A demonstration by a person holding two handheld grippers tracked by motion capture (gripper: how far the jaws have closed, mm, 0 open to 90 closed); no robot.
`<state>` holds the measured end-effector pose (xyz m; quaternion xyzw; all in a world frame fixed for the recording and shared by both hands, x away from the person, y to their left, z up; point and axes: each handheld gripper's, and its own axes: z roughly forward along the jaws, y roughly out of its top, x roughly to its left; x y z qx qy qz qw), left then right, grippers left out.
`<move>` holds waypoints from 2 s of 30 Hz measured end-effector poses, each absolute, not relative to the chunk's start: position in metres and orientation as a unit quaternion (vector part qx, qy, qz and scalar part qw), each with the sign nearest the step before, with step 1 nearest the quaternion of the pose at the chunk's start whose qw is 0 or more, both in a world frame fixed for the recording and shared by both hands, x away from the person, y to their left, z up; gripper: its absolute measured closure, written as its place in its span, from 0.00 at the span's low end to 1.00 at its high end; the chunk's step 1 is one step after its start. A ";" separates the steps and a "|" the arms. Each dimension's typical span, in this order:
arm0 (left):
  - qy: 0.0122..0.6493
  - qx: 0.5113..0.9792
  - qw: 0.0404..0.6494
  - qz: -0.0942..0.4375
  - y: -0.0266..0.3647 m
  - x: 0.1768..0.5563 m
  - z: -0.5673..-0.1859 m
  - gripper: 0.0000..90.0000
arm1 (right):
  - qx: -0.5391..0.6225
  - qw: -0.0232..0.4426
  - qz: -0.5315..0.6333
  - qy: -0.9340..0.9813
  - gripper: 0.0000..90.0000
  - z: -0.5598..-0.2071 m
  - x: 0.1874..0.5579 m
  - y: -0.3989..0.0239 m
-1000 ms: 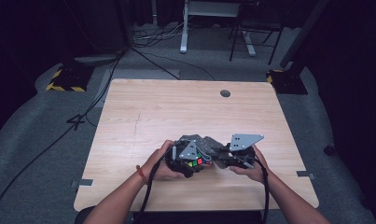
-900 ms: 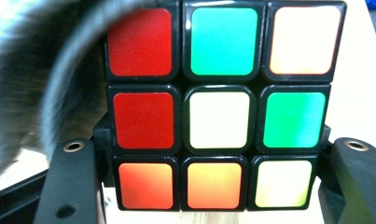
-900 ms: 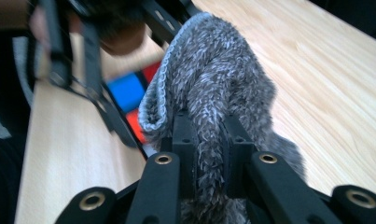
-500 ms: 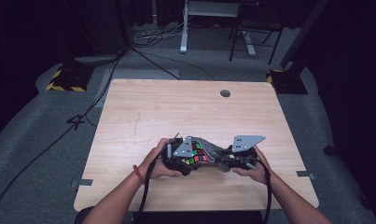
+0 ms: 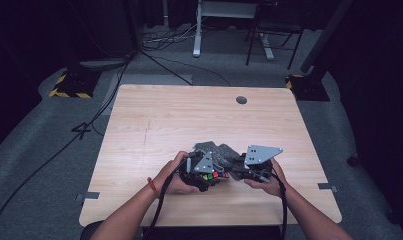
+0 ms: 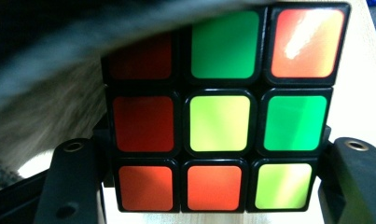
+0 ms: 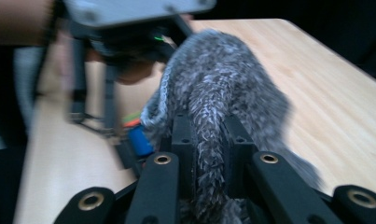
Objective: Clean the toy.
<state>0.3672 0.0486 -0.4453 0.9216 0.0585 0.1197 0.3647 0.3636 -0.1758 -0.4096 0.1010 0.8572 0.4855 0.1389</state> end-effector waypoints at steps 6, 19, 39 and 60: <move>0.062 0.918 0.373 0.118 0.055 0.369 -0.443 0.37 | 0.118 0.128 0.454 0.874 0.88 -0.420 0.372 -0.184; 0.081 0.910 0.390 0.113 0.061 0.374 -0.441 0.37 | 0.073 0.089 0.488 0.865 0.87 -0.415 0.358 -0.184; 0.065 0.915 0.379 0.119 0.044 0.368 -0.444 0.37 | 0.072 0.102 0.517 0.847 0.88 -0.406 0.359 -0.174; 0.072 0.894 0.427 0.118 0.061 0.368 -0.434 0.37 | 0.144 0.089 0.465 0.869 0.88 -0.428 0.378 -0.200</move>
